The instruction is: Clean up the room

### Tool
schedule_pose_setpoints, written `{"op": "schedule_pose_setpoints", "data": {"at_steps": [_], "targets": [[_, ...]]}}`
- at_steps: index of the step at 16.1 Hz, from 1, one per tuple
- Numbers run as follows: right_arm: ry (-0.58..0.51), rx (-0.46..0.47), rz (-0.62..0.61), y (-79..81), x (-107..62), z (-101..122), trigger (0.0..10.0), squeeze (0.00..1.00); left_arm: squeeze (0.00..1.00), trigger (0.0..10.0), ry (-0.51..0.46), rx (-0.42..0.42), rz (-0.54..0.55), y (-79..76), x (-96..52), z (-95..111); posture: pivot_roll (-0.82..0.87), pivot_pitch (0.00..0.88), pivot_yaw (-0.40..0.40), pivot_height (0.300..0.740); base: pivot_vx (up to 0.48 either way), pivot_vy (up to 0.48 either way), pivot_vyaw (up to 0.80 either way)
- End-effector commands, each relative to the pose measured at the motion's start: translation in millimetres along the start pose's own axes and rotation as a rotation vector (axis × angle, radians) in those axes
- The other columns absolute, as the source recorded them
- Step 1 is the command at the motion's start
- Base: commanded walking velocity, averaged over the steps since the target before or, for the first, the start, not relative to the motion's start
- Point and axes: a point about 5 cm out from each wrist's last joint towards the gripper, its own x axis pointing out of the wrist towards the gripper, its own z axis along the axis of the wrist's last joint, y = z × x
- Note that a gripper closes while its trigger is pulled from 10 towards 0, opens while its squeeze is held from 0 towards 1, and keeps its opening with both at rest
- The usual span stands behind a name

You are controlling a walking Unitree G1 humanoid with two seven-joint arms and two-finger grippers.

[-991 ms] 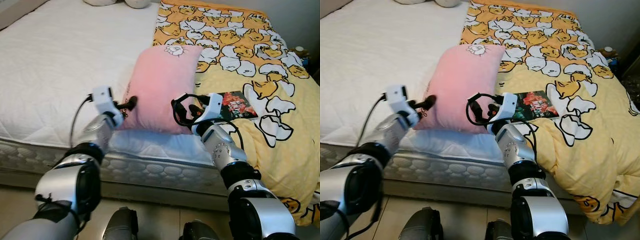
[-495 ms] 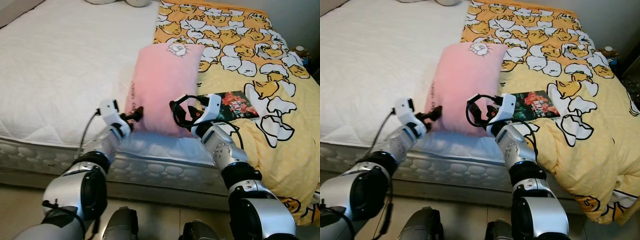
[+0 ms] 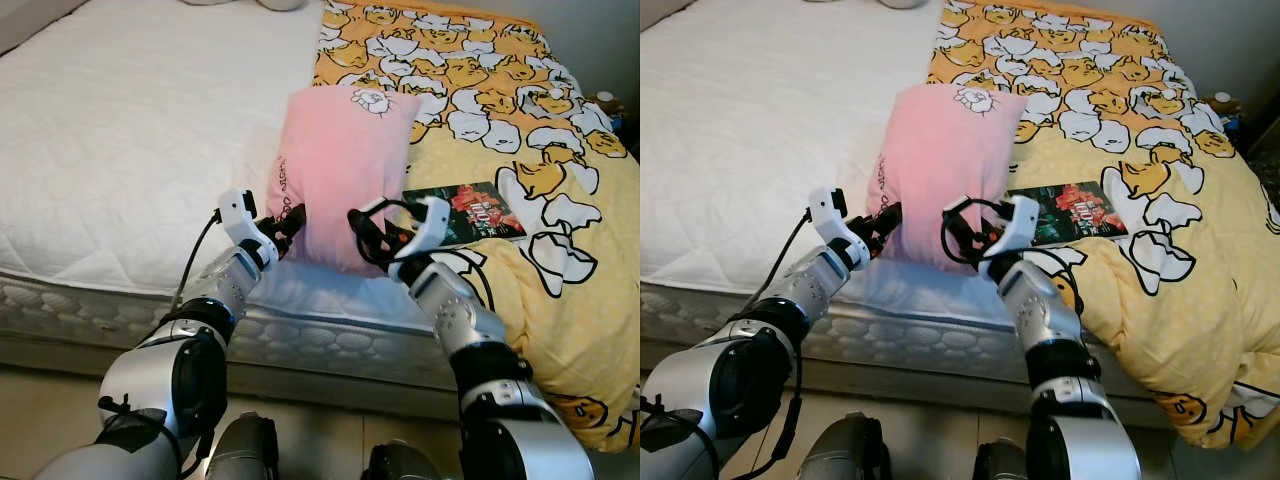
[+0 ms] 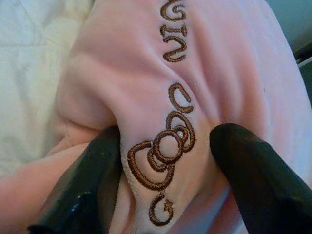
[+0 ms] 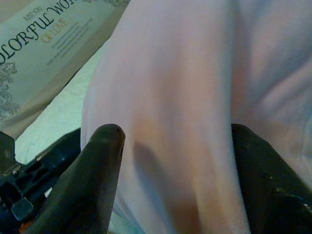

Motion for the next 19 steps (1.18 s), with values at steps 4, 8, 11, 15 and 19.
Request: {"op": "schedule_pose_setpoints", "data": {"at_steps": [4, 8, 11, 15, 19], "targets": [[0.004, 0.098, -0.057, -13.7, -9.6, -5.8, 0.0, 0.0, 0.0, 0.0, -0.002, 0.002, -0.024, 3.6, -3.1, 0.8, -0.07, 0.056, -0.052, 0.686, 0.0, 0.0, 0.0], [0.015, 0.153, -0.088, -17.5, -9.7, -10.4, 0.0, 0.0, 0.0, 0.0, -0.036, -0.017, -0.023, 7.0, -4.6, 10.0, -0.06, 0.062, -0.052, 0.686, 0.0, 0.0, 0.0], [0.028, 0.171, -0.092, -18.4, -9.1, -12.4, 0.0, 0.0, 0.0, 0.0, -0.047, -0.023, -0.029, 6.4, -4.2, 12.7, -0.06, 0.062, -0.054, 0.686, 0.0, 0.0, 0.0], [0.046, 0.169, -0.057, -15.6, -7.8, -10.6, 0.0, 0.0, 0.0, 0.0, -0.067, -0.028, -0.068, 2.1, -2.4, 18.9, -0.06, 0.06, -0.053, 0.686, 0.0, 0.0, 0.0], [0.034, 0.214, -0.065, -18.3, -8.1, -5.3, 0.0, 0.0, 0.0, 0.0, -0.092, -0.038, -0.134, -5.8, 0.4, 26.8, -0.05, 0.061, -0.051, 0.686, 0.0, 0.0, 0.0]]}}
